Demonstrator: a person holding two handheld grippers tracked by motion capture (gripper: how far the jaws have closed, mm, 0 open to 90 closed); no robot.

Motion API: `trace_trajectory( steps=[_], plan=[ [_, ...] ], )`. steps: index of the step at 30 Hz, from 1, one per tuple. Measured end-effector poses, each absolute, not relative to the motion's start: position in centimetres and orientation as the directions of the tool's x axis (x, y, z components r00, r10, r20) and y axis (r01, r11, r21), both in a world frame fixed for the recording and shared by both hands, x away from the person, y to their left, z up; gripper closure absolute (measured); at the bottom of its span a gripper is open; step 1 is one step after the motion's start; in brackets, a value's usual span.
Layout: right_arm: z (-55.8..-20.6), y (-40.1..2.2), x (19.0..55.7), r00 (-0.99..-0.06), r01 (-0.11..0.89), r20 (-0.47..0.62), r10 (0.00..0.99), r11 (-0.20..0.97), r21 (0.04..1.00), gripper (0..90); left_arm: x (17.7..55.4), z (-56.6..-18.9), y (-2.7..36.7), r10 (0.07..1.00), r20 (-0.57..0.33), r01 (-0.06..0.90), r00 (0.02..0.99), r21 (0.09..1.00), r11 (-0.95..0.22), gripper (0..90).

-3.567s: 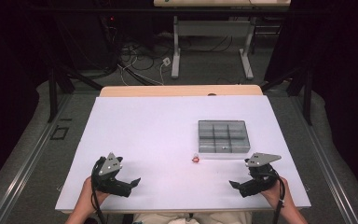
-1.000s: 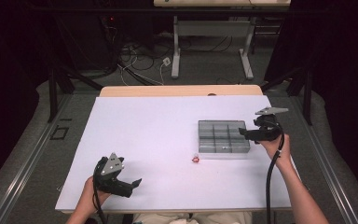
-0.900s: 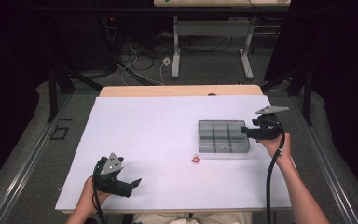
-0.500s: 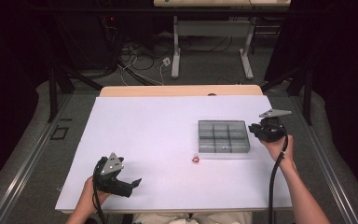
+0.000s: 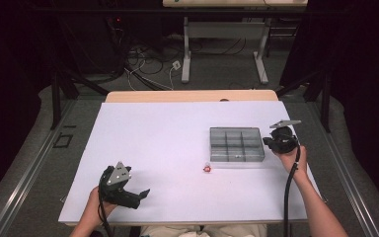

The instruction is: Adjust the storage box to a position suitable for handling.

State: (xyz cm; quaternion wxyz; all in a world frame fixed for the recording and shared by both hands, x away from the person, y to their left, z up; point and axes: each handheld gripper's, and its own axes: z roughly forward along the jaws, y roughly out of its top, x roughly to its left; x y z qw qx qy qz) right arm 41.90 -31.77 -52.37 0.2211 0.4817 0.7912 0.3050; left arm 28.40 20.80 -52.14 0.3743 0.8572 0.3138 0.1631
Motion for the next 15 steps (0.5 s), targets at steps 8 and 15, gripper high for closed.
trace_trajectory(
  steps=[8, 15],
  plan=[
    [-52.75, -31.65, 41.97, -0.441, 0.641, -0.059, 0.896, 0.361, 0.677, 90.0, 28.41, -52.16, 20.79, 0.661, 0.047, 0.416, 0.749, 0.743, -0.524, 0.0],
    [-53.00, -31.49, 41.99, -0.445, 0.656, -0.049, 0.894, 0.363, 0.662, 90.0, 28.43, -52.18, 20.77, 0.659, 0.048, 0.417, 0.751, 0.740, -0.528, 0.0]
  ],
)
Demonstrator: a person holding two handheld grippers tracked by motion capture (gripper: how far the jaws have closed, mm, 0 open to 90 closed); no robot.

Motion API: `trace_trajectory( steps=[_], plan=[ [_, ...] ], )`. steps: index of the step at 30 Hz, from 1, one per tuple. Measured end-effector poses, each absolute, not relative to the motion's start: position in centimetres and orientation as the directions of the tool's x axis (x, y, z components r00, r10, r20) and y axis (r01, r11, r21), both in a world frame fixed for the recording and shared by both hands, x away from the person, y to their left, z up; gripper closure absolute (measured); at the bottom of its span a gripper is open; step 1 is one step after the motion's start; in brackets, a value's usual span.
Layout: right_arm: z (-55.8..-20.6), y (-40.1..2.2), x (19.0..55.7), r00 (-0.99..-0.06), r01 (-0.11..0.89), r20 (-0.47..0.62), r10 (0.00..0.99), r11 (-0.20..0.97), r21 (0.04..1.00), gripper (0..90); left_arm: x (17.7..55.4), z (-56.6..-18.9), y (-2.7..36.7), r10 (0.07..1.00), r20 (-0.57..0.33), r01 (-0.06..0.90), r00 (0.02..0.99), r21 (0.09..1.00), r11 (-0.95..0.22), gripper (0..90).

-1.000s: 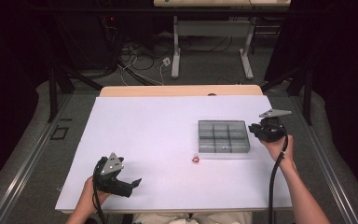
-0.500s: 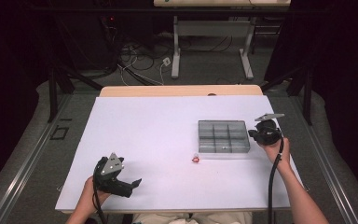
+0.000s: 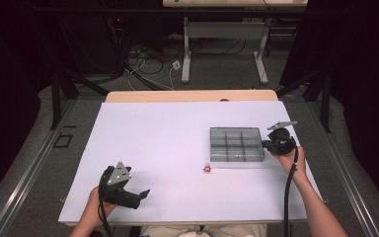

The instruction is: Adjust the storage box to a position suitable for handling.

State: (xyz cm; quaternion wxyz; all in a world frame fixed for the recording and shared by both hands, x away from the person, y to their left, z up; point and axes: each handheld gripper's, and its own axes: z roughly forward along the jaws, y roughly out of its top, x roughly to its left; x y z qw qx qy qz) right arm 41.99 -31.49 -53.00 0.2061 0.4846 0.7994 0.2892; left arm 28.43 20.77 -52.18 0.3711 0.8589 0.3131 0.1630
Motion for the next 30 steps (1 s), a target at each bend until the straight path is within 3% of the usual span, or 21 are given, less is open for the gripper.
trace_trajectory(
  steps=[30],
  plan=[
    [-53.40, -31.22, 41.80, -0.411, 0.691, 0.013, 0.912, 0.302, 0.657, 90.0, 28.47, -52.21, 20.64, 0.656, 0.049, 0.416, 0.753, 0.737, -0.532, 0.0]
  ],
)
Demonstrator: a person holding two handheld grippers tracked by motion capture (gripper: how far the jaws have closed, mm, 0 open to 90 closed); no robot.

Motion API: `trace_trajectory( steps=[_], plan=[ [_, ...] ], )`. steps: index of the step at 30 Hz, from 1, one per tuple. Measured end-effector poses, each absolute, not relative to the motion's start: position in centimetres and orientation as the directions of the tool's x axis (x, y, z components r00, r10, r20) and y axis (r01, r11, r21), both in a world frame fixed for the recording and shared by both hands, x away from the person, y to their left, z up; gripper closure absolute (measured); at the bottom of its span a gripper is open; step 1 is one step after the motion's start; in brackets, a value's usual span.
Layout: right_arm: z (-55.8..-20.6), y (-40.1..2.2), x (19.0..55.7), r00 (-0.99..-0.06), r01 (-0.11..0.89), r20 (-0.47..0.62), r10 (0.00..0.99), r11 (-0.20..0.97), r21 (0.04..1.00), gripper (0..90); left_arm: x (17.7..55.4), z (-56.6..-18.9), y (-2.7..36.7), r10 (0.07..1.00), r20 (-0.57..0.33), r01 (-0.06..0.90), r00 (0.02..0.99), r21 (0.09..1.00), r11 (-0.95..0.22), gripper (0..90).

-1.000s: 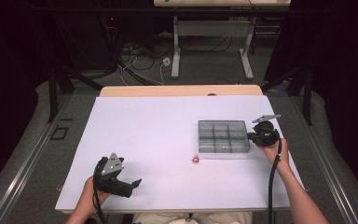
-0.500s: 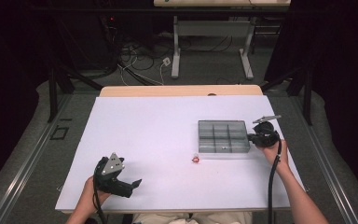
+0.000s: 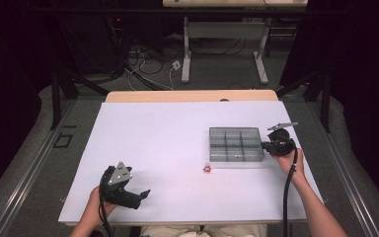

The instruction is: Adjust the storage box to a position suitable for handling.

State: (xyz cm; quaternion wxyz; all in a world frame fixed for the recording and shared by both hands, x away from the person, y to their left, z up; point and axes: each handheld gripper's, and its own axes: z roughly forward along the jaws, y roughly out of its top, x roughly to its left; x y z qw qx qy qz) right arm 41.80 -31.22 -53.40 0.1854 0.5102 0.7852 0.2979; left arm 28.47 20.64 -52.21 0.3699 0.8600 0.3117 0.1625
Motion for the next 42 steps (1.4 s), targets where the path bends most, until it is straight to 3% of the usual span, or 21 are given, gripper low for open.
trace_trajectory(
  steps=[42],
  plan=[
    [-53.5, -29.0, 41.0, -0.468, 0.728, 0.041, 0.883, 0.359, 0.585, 90.0, 28.4, -52.2, 20.6, 0.655, 0.053, 0.414, 0.754, 0.735, -0.536, 0.0]
  ],
)
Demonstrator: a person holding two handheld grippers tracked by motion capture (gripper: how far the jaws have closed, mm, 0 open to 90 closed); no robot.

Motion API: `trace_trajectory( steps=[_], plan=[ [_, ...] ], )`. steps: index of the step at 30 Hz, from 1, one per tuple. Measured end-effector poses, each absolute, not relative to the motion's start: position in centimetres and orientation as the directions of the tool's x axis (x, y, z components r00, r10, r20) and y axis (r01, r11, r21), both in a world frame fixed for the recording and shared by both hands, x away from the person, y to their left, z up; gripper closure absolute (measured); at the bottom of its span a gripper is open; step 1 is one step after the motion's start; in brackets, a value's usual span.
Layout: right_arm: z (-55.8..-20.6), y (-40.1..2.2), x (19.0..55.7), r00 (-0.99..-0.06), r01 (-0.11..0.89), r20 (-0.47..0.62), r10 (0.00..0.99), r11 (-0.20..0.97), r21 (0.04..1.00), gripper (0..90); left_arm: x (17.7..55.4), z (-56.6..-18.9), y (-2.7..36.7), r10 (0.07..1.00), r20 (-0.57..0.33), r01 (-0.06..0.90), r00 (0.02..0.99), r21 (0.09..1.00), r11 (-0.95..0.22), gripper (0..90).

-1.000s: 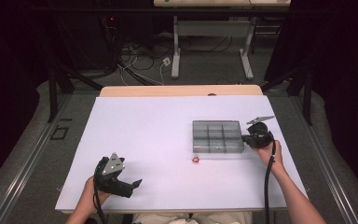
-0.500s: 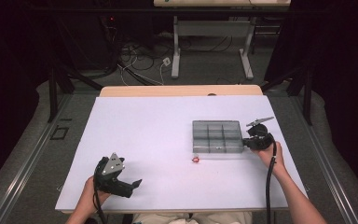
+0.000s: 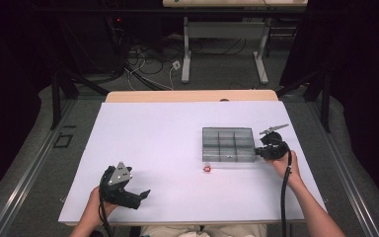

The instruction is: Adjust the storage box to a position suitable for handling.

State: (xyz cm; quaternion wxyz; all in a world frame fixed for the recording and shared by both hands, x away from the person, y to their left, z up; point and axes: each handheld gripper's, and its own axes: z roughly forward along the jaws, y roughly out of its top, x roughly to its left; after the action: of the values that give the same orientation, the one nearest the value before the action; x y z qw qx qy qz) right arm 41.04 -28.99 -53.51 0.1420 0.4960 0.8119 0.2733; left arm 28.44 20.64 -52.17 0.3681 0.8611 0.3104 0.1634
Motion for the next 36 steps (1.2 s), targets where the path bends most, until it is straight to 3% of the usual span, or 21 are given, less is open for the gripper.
trace_trajectory(
  steps=[17, 36],
  plan=[
    [-53.7, -27.5, 41.1, -0.472, 0.685, 0.019, 0.882, 0.352, 0.637, 90.0, 28.5, -52.2, 20.6, 0.655, 0.051, 0.417, 0.754, 0.734, -0.537, 0.0],
    [-54.1, -25.7, 41.2, -0.501, 0.674, 0.008, 0.866, 0.385, 0.630, 90.0, 28.5, -52.2, 20.6, 0.654, 0.051, 0.415, 0.755, 0.735, -0.536, 0.1]
  ],
)
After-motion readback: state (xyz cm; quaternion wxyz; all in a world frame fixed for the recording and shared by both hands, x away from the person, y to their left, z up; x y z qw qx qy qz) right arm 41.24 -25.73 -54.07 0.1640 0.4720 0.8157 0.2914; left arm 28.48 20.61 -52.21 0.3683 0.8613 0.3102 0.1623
